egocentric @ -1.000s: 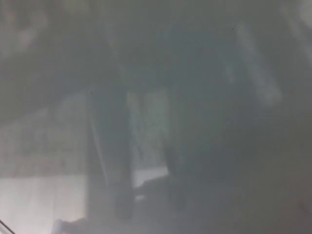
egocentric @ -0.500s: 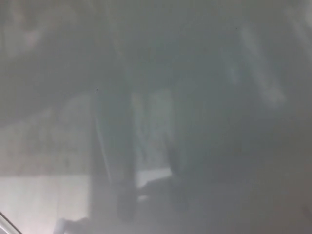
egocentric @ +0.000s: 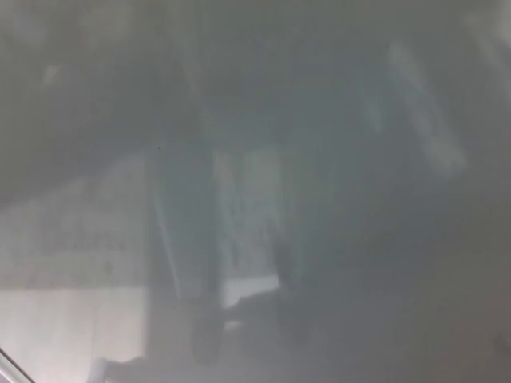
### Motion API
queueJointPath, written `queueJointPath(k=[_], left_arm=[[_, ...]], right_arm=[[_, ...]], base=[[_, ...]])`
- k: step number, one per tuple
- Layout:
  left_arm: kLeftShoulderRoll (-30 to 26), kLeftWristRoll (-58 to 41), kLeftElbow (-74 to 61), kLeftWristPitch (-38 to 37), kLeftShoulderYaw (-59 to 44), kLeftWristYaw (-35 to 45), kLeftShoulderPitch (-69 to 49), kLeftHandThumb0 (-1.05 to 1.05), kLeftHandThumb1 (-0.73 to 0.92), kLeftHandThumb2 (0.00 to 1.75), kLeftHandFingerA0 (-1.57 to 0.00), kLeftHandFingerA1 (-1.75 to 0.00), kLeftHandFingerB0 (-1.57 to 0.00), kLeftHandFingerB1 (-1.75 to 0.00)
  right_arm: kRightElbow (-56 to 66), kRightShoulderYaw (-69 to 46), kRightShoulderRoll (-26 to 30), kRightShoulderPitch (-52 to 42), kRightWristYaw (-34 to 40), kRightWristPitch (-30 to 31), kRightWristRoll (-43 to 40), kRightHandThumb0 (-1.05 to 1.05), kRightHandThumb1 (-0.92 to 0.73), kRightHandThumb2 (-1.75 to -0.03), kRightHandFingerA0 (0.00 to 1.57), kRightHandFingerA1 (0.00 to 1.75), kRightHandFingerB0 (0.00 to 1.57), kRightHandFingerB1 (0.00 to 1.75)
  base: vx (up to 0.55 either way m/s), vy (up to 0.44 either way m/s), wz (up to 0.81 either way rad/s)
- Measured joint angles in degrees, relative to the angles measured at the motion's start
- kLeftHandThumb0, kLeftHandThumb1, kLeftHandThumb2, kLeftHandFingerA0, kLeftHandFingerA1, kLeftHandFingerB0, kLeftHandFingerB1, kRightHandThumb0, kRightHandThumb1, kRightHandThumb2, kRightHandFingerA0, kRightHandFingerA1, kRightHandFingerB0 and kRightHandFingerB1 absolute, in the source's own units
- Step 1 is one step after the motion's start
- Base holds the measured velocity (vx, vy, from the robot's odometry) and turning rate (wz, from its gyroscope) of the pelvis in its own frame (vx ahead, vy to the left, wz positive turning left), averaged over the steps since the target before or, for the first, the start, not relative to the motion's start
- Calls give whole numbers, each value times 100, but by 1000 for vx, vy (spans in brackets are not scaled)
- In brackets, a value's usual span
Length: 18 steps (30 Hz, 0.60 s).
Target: A white board is being place on the right hand side and parallel to the robot and the robot uses its left hand to grab on the leftside of the whiteboard and drag the whiteboard from the right hand side to the left hand side
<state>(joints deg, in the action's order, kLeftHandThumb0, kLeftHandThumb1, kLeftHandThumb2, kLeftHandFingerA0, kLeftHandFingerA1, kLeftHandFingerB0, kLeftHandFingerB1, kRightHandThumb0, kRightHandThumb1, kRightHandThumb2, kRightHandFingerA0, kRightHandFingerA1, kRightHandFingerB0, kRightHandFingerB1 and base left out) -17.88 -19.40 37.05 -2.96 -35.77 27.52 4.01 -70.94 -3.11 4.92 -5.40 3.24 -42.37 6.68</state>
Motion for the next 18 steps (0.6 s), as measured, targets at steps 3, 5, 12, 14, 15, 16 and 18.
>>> queueJointPath(k=[3, 5, 12, 14, 15, 16, 18], left_arm=[[663, -40, -399, 70, 59, -170, -738, -62, 60, 86, -2, -21, 0, -10], [1047, -40, -526, 112, 196, -231, -1247, -48, 76, 72, -5, -28, 0, -2], [1609, 390, -142, -230, 1325, -212, -2899, -47, 69, 60, -6, -28, -5, -25], [1608, 486, 151, -361, 1534, -200, -3048, -52, 65, 66, -9, -30, -8, -23], [1607, 516, 333, -449, 1628, -196, -3071, -47, 68, 60, -25, -33, -5, -25], [1604, 539, 504, -530, 1689, -191, -3065, -43, 72, 66, -41, -37, -9, -16], [1601, 594, 769, -685, 1815, -195, -3036, -42, 73, 61, -40, -36, -5, -24]], right_arm=[[-2, 75, -26, -58, -55, -7, 20, -54, -85, -69, 84, 83, 44, 77], [-16, 120, -61, -106, -85, -10, 27, -57, -87, -67, 82, 82, 43, 75], [-112, 296, -458, -315, -313, -9, 35, -57, -86, -69, 87, 78, 44, 76], [-125, 396, -481, -319, -315, -19, 64, -57, -85, -70, 87, 78, 43, 77], [-131, 448, -488, -319, -319, -28, 80, -58, -86, -69, 82, 81, 39, 81], [-135, 477, -495, -313, -319, -31, 85, -57, -86, -72, 82, 83, 39, 81], [-138, 513, -496, -293, -312, -31, 94, -58, -85, -71, 82, 84, 41, 81]], base=[[0, 0, 0], [0, 0, 0], [0, 0, 0], [-4, 3, 3], [0, 0, 0], [0, 0, 0], [0, 0, 0]])
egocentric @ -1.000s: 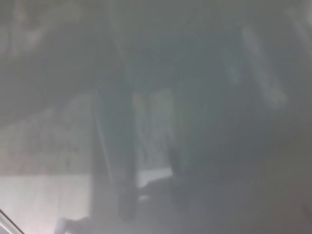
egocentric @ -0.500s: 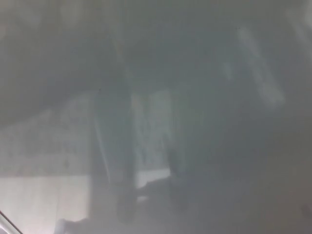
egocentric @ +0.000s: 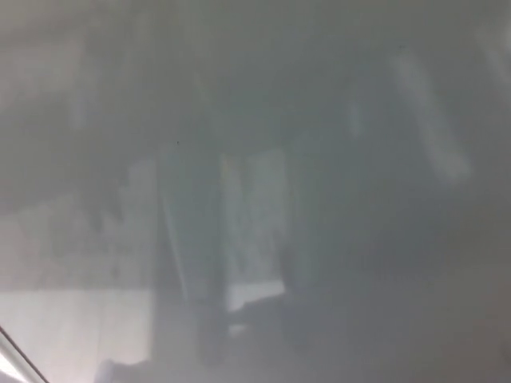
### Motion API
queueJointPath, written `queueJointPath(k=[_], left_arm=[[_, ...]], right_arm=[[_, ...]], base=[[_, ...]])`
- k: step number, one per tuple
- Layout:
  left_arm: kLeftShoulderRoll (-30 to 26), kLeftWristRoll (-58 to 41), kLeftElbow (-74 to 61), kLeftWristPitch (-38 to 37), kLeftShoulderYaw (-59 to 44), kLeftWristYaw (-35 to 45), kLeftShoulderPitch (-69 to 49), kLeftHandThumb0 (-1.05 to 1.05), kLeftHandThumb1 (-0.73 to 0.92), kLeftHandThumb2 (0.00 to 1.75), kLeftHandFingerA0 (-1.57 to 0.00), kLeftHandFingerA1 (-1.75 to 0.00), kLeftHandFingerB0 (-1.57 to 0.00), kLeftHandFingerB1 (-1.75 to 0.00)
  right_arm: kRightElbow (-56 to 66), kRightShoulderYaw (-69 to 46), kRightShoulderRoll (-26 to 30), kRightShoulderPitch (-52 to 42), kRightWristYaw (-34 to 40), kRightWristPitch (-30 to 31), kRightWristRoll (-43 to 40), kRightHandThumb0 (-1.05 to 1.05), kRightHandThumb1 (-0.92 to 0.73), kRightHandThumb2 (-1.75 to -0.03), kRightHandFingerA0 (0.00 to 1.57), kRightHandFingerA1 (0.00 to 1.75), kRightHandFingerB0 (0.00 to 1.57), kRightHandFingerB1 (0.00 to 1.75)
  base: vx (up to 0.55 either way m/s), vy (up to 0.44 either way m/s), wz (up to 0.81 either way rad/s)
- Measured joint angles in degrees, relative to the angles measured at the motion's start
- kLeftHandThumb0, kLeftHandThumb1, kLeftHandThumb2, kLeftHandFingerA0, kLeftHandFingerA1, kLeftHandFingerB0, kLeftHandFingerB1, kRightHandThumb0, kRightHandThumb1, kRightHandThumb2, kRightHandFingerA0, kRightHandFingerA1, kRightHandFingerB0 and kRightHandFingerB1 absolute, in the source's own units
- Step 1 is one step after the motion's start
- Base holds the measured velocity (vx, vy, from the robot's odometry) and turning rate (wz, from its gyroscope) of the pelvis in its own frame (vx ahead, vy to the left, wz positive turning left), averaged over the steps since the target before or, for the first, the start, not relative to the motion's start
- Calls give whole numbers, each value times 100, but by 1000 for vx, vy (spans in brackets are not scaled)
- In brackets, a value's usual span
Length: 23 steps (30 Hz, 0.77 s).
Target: A white board is being place on the right hand side and parallel to the robot and the robot uses its left hand to grab on the leftside of the whiteboard and drag the whiteboard from the right hand side to the left hand side
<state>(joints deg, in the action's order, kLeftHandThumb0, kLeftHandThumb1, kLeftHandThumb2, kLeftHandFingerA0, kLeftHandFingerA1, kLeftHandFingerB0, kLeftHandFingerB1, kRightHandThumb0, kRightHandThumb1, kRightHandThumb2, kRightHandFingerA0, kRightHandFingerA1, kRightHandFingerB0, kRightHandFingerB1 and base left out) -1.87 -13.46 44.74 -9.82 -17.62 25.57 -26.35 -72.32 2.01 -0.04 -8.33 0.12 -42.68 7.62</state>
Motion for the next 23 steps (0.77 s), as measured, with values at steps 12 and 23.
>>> queueJointPath(k=[12, 23], left_arm=[[-309, 440, 1285, -1104, 547, -144, 399, -40, 71, 65, -31, -38, -9, -20], [-457, 623, 1896, -1768, 661, -287, 629, -40, 71, 63, -32, -36, -12, -25]], right_arm=[[-26, 241, 40, 35, 157, -18, 88, -54, -84, -72, 87, 84, 39, 84], [-57, 343, 53, 37, 262, -69, 112, -52, -83, -72, 90, 84, 43, 84]], base=[[0, 0, 0], [0, 0, 0]])
